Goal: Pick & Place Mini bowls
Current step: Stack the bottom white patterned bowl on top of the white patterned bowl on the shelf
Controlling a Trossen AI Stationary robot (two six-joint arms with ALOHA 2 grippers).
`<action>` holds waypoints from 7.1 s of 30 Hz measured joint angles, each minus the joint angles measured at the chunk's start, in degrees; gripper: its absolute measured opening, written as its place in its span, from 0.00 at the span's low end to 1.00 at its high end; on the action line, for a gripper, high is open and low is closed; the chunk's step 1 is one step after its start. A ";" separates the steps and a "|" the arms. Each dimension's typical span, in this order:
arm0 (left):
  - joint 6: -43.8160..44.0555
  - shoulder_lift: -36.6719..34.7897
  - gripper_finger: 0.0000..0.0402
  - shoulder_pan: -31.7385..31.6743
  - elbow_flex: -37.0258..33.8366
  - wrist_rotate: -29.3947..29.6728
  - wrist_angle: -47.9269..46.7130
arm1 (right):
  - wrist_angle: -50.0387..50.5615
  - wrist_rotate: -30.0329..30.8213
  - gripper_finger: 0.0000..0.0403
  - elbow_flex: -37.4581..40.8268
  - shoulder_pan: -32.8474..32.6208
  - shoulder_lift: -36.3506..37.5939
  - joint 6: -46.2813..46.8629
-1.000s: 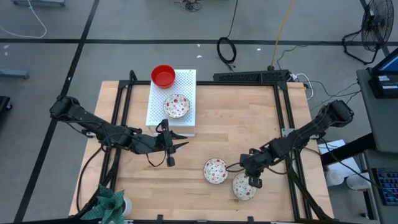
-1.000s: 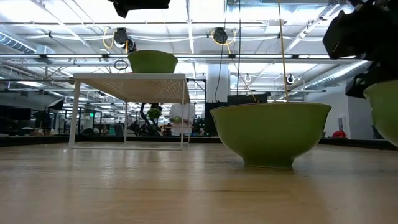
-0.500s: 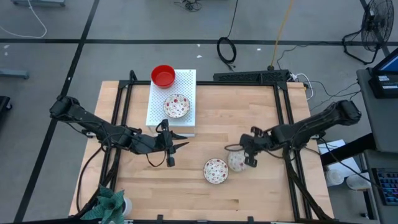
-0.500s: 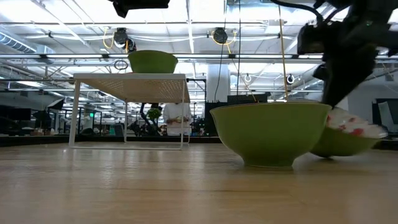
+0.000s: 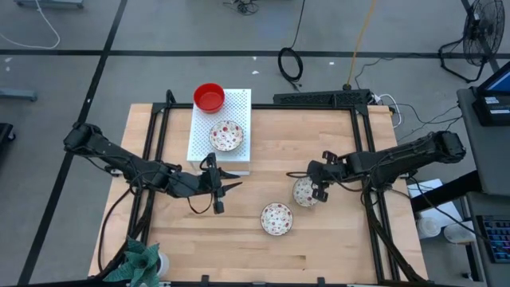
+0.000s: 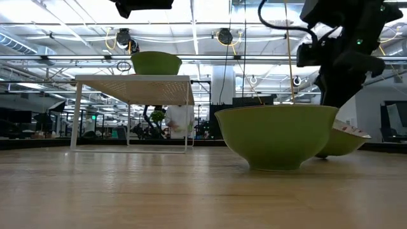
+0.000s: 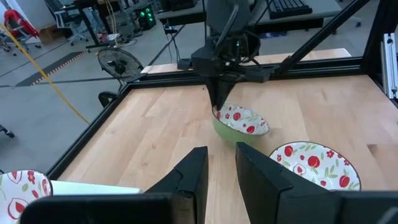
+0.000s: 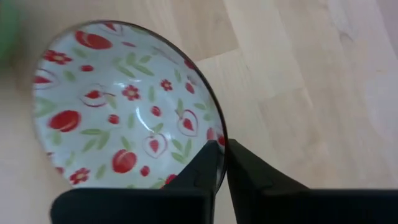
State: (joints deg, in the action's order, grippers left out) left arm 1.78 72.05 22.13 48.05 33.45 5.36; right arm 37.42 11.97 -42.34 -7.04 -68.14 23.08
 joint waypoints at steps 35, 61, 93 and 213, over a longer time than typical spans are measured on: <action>0.34 0.00 0.22 0.00 0.00 -0.20 -0.29 | 1.62 -1.75 0.44 1.06 2.94 -0.15 13.44; 1.29 0.02 0.22 0.00 0.02 -0.07 -0.87 | -4.22 -6.39 0.23 4.70 2.92 -1.64 12.56; 9.88 6.34 0.22 -3.30 0.09 -0.56 4.02 | -33.86 35.68 0.00 4.84 -4.51 9.80 -23.89; 25.30 5.67 0.03 -45.25 44.02 -33.41 -67.81 | -84.05 61.38 0.11 11.80 -16.16 8.15 -62.51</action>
State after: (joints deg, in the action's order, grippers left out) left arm 27.08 77.73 -23.12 92.07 0.04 -62.45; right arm -46.62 73.36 -30.54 -23.20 -59.99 -39.42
